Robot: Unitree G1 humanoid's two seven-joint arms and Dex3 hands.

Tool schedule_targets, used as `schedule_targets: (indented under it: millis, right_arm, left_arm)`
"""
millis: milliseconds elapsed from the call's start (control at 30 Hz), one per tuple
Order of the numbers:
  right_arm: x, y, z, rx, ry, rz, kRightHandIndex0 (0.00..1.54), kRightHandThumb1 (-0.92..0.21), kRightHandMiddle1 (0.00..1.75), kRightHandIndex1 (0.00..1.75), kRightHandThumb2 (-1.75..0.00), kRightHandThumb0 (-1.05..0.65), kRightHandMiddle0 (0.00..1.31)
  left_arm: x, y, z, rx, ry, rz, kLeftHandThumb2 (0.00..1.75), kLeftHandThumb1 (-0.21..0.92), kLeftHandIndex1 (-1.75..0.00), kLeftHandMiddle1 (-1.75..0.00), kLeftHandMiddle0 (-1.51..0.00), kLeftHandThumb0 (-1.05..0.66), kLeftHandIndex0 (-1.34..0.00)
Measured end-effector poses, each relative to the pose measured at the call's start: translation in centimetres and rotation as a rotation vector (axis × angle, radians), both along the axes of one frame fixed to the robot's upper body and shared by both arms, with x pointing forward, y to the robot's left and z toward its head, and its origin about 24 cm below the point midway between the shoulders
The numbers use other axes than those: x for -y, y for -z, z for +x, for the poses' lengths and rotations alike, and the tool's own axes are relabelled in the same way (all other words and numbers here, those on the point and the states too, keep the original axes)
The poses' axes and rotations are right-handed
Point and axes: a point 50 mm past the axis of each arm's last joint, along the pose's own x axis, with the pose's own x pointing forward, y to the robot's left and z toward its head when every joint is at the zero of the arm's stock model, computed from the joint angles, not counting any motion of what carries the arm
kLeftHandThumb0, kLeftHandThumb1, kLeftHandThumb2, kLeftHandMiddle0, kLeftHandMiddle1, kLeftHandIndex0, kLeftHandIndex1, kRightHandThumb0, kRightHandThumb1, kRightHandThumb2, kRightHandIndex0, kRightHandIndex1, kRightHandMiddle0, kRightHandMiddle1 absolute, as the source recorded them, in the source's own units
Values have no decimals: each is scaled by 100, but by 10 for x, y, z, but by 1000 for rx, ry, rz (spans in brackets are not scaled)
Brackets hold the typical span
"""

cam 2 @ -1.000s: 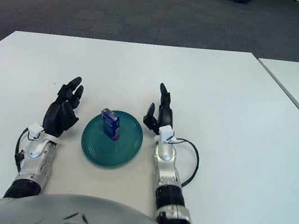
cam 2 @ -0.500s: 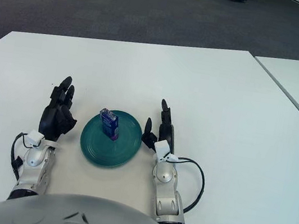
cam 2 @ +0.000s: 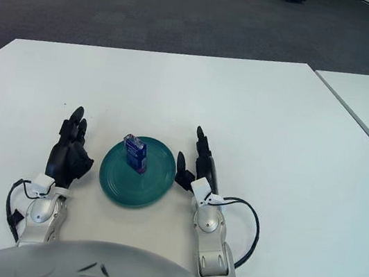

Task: Put the gum into the plate.

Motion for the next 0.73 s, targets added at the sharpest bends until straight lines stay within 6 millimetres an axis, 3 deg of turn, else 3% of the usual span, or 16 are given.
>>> schedule_targets:
  millis: [533, 733]
  right_arm:
    - [11, 1, 4, -63, -24, 58, 0, -92, 3, 0, -89, -83, 0]
    - [11, 3, 6, -68, -28, 66, 0, -92, 3, 0, -89, -83, 0]
  left_arm:
    - [-4, -1, -34, -95, 23, -26, 120, 92, -23, -2, -7, -104, 0]
    - [-5, -2, -37, -112, 29, -44, 120, 92, -24, -2, -9, -104, 0]
